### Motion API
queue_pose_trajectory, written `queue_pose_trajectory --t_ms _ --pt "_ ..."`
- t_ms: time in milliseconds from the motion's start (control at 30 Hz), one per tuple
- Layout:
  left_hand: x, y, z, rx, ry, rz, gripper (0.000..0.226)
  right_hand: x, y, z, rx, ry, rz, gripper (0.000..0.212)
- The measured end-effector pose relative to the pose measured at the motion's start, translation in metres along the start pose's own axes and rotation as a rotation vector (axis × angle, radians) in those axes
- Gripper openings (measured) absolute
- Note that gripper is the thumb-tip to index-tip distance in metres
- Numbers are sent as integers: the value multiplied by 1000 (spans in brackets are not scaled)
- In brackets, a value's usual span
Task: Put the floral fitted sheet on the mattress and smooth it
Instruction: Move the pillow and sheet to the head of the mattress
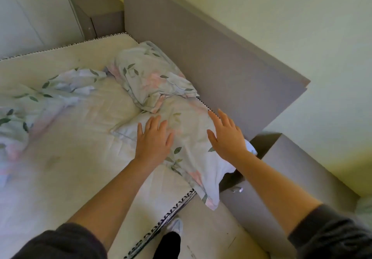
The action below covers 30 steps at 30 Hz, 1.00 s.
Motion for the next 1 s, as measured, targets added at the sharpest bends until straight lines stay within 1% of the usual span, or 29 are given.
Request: queue_pose_trajectory --t_ms 167,267,333,400,467,567,600,667,700,767,800,833,867,900,933,967,1000 --pt "-86 -28 -83 41 -168 126 46 -105 24 -71 44 -167 54 56" --pt "-113 -48 -127 33 -231 211 50 -149 37 -111 53 -237 66 56" --pt "-130 -63 -160 39 -266 280 51 -180 42 -143 57 -312 73 59" --pt "-143 -81 -198 82 -290 401 53 -213 47 -184 37 -404 71 65" --pt "-138 -97 -229 181 -289 550 59 -235 53 -218 4 -492 52 72" --pt "-120 -118 -292 499 -289 911 81 -265 67 -284 -22 -683 2 86" --pt "-117 -120 -308 610 -266 1007 83 -273 72 -303 -27 -740 -14 91" --pt "-116 -123 -333 746 -163 1123 66 -287 85 -335 -21 -818 -44 104" --pt "-112 -122 -348 816 -106 1218 67 -295 94 -350 -29 -849 -79 110" --pt "-96 -99 -380 1117 -40 1452 89 -305 113 -367 -104 -891 -206 121" --pt "-93 -87 -394 1233 5 1510 93 -308 120 -375 -164 -913 -258 124" --pt "-95 -79 -400 1284 61 1524 87 -309 121 -377 -233 -932 -279 122" --pt "-101 -78 -401 1285 149 1504 70 -310 118 -376 -305 -934 -272 115" --pt "-106 -79 -392 1235 240 1471 49 -312 114 -369 -374 -907 -252 105" --pt "-111 -79 -375 1161 322 1439 34 -313 108 -358 -432 -862 -227 93" --pt "-113 -77 -354 1096 402 1417 28 -313 100 -342 -480 -817 -197 82" --pt "-113 -76 -333 1047 480 1406 29 -312 92 -324 -517 -773 -163 74"
Point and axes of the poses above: each hand's wrist, its own x-axis away from the middle knuckle, its own z-axis out of the back of the hand, y = z × x, the point moved 10 cm from there along -x, towards the middle knuckle, and after that the axes turned 14 degrees about -z, right-handed, at the moved point
